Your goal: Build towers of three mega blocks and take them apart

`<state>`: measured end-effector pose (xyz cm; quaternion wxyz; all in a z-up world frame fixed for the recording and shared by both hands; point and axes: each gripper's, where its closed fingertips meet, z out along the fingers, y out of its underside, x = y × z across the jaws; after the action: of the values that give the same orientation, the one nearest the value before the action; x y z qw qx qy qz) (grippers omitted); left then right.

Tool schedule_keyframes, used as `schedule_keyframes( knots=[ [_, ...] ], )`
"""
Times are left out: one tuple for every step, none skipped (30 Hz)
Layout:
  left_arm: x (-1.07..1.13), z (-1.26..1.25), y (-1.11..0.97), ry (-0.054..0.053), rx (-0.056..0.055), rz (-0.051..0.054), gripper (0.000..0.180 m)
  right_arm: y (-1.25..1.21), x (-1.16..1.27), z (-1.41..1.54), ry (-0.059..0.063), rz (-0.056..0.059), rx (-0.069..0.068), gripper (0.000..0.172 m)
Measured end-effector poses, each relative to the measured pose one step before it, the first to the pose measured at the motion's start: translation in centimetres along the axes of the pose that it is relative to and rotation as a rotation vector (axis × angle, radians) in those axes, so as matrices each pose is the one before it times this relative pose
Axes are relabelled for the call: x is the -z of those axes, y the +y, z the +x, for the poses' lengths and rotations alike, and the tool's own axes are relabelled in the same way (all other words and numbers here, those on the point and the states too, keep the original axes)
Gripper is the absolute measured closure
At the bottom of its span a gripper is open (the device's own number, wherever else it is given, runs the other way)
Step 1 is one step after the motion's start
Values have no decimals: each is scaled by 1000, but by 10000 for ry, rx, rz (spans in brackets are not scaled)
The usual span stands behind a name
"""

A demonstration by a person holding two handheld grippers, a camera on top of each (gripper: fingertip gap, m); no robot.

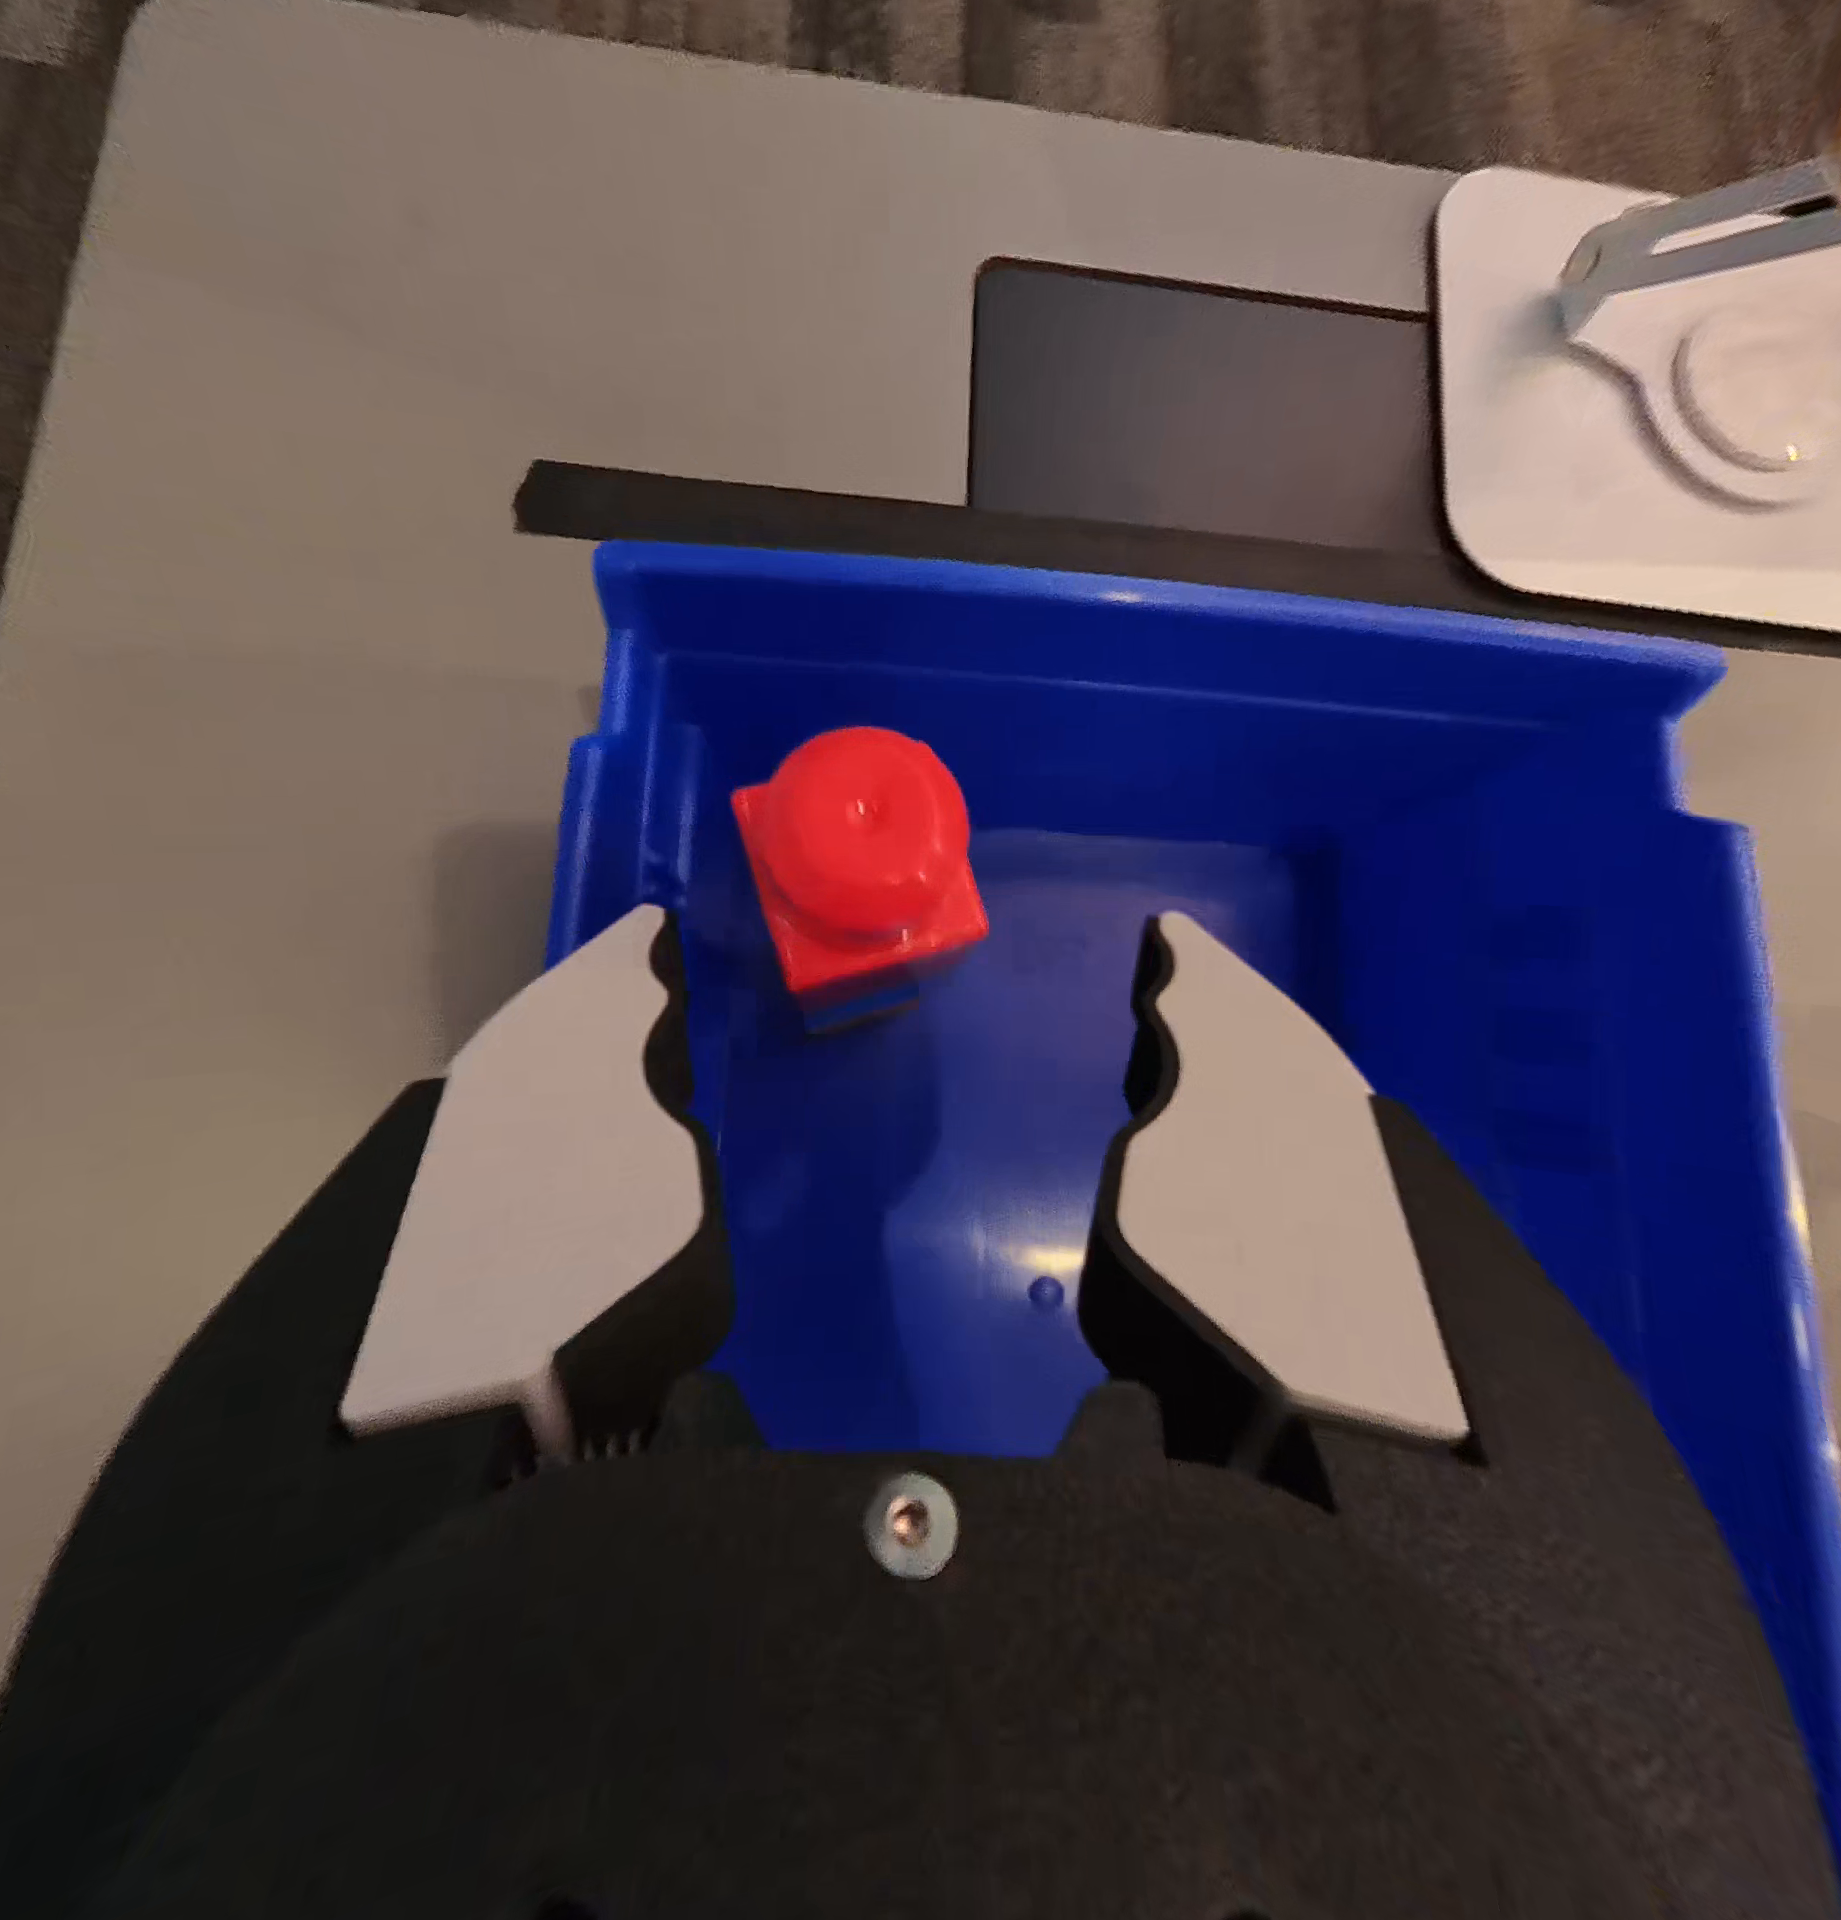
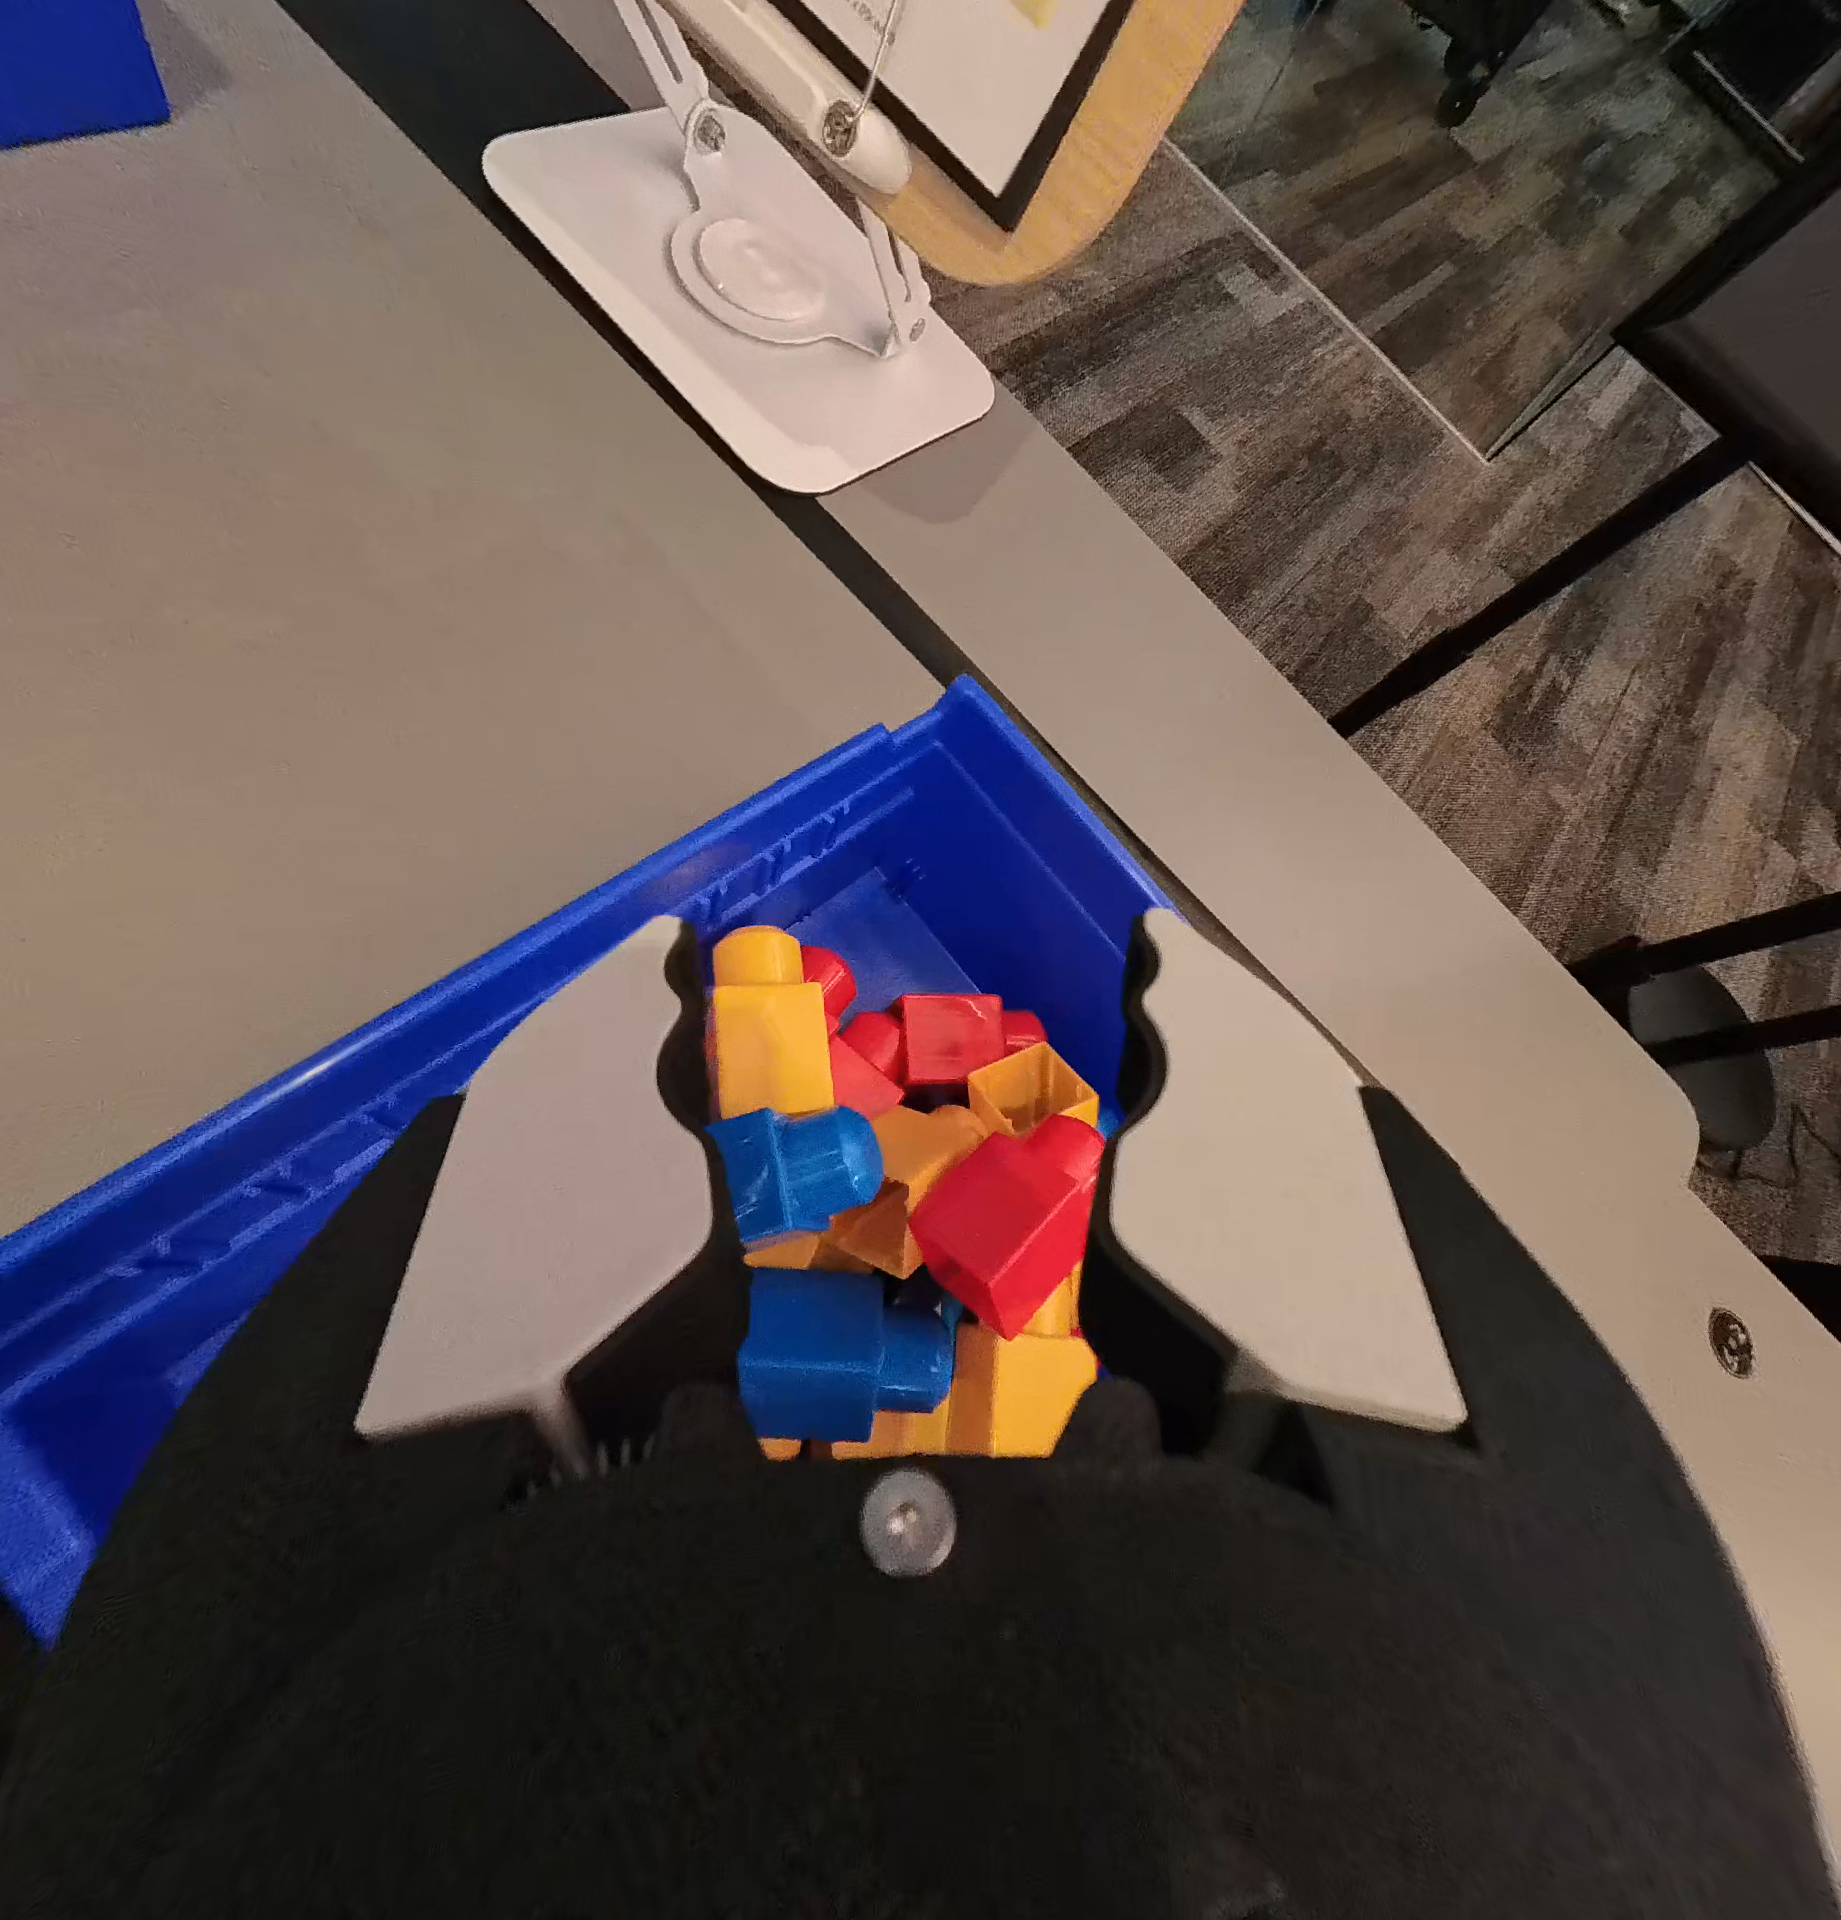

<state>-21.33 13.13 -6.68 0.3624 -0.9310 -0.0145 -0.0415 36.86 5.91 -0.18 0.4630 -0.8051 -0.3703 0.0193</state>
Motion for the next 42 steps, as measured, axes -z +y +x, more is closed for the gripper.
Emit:
schedule_keyframes(
  knots=[
    [-810, -31, -44, 52, 93, 84, 101, -62, 17, -96, -10, -12, 34, 93],
    [-809, -91, 190, 28, 60, -40, 106, -76, -7, -124, -28, -7, 44, 93],
    [-681, -309, 312, -142, -77, -136, 113, -79, -10, -140, -37, -13, 58, 94],
    [-399, -500, 235, -381, -252, -128, 130, -183, 235, -294, -18, -47, 57, 94],
    [-53, -343, -1, -381, -444, -8, 137, -127, -87, -70, -22, -7, 68, 94],
    [167, -171, 32, -271, -346, -79, 137, -127, 44, -147, 21, 0, 55, 95],
    [277, 162, -18, -16, -244, -69, 138, -223, -63, -161, -10, 16, 50, 95],
    [405, 506, -222, 253, -148, 65, 138, -319, -46, -214, -2, 37, 82, 96],
    [635, 652, -440, 354, -30, 184, 138, -437, 18, -249, 30, 71, 113, 97],
    [896, 740, -614, 405, 37, 235, 138, -535, 5, -287, 32, 101, 113, 98],
    [1174, 1080, -796, 545, -13, 304, 138, -585, -159, -284, -12, 141, 114, 99],
    [1385, 1548, -919, 724, -58, 349, 139, -871, -37, -459, -8, 221, 175, 99],
    [1538, 1938, -1026, 811, -74, 378, 139, -1214, -50, -605, -29, 310, 232, 99],
    [1577, 2355, -1185, 874, -159, 466, 139, -1504, -347, -822, -117, 408, 248, 98],
    [1493, 2862, -1284, 968, -293, 529, 139, -1801, -291, -1081, -183, 502, 217, 98],
    [1246, 3204, -1255, 1022, -373, 516, 139, -2069, -360, -1303, -219, 601, 180, 98],
    [843, 3354, -1104, 1028, -411, 425, 139, -2303, -625, -1599, -315, 697, 127, 97],
    [403, 3272, -972, 974, -419, 376, 139, -2285, -702, -1813, -359, 749, 30, 95],
    [0, 3060, -834, 922, -393, 315, 139, -2156, -853, -2304, -658, 769, -44, 91],
    [-333, 2929, -562, 975, -366, 161, 139, -1907, -951, -2810, -1014, 737, -108, 90],
    [-576, 2799, -239, 1048, -307, -8, 139, -1398, -944, -2718, -1116, 621, -193, 89],
    [-765, 2553, 44, 1037, -251, -154, 139, -740, -938, -2104, -896, 307, -245, 87],
    [-885, 2071, 171, 842, -176, -214, 139, -321, -710, -1270, -556, 149, -290, 86],
    [-922, 1533, 292, 583, -173, -275, 139, -282, -447, -930, -499, 200, -333, 85],
    [-885, 1101, 324, 362, -257, -299, 140, -236, -193, -876, -662, 223, -465, 85],
    [-760, 738, 198, 174, -273, -216, 139, -262, -76, -719, -694, 287, -615, 85],
    [-646, 557, 119, 119, -211, -157, 139, -197, 40, -461, -610, 269, -622, 95],
    [-500, 660, 19, 249, -157, -74, 139, -26, 139, -216, -530, 211, -478, 129],
    [-361, 713, -303, 366, -1, 157, 140, 383, 26, -149, -420, -81, -448, 134],
    [-387, -320, -181, -266, -69, 107, 140, 242, 63, 158, -141, -94, -394, 134],
    [-405, -616, -198, -388, -85, 202, 139, -45, 199, 272, 64, 44, -76, 135],
    [-439, -682, 18, -404, -77, 195, 131, -160, 238, 634, 332, 93, -53, 135],
    [-516, -715, 347, -429, -66, 7, 124, -194, 401, 610, 284, 121, -99, 135],
    [-472, -696, 602, -388, -136, -293, 134, -106, 311, 153, -29, 43, -148, 135],
    [-349, 28, 93, 106, 40, -50, 136, 327, 85, 135, -69, -109, -39, 135],
    [-203, 41, 14, 162, 211, -6, 137, 92, 187, 112, -60, -29, -12, 135],
    [-105, -70, 62, 91, 174, -26, 138, 70, 142, 95, 43, -55, -51, 135],
    [-47, -26, -10, 94, -20, -31, 138, 68, -17, 6, -20, -58, -72, 134],
    [-17, 71, -14, 105, -46, -35, 139, 272, 4, -77, -9, -139, -69, 134],
    [102, 201, -64, 180, 19, 4, 139, 273, -86, -241, -90, -238, -40, 135],
    [536, 12, -671, 63, 159, 410, 139, 923, -131, -27, 5, -698, -6, 135],
    [1267, -287, -1367, -102, 168, 862, 139, 1415, 72, 332, 321, -848, 208, 134]
  ],
)
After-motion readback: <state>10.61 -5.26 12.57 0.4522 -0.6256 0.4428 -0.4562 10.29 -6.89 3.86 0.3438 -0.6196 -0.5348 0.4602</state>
